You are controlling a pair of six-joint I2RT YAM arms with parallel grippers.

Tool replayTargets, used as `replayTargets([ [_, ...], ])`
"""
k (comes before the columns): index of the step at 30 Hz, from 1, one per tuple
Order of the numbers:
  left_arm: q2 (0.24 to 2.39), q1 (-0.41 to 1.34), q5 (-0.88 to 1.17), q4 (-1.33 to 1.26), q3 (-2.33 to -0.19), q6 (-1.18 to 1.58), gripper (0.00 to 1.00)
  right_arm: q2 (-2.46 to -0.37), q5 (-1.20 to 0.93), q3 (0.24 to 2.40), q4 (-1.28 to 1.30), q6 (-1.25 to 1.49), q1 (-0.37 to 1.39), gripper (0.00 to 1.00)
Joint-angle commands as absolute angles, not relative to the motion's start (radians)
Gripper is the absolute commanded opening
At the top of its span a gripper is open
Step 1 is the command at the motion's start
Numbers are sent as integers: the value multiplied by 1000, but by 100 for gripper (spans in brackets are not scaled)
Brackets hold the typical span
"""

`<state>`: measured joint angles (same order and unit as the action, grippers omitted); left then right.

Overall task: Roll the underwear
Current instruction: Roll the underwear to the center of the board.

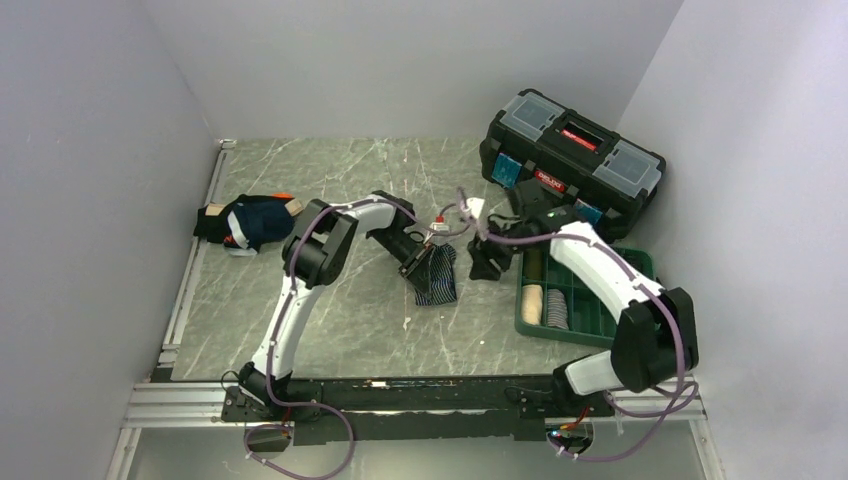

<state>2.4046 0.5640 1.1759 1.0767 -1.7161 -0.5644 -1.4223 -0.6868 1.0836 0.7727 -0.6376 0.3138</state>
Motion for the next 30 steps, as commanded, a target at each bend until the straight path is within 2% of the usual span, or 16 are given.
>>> replayTargets([
  [1,2540,561,1168,1317,-1817,-645,0,-1359,-488,1018,577,-609,479,53],
  [9,2593,559,1164,1378,-1891,-647,0,-1396,-272,978,512,-682,673,57],
  [17,2600,559,1151,1381,-1914,-628,0,-1491,-170,979,478,-741,819,60],
  [30,2602,559,1153,1388,-1911,-638,0,-1629,-98,941,402,-752,885,58],
])
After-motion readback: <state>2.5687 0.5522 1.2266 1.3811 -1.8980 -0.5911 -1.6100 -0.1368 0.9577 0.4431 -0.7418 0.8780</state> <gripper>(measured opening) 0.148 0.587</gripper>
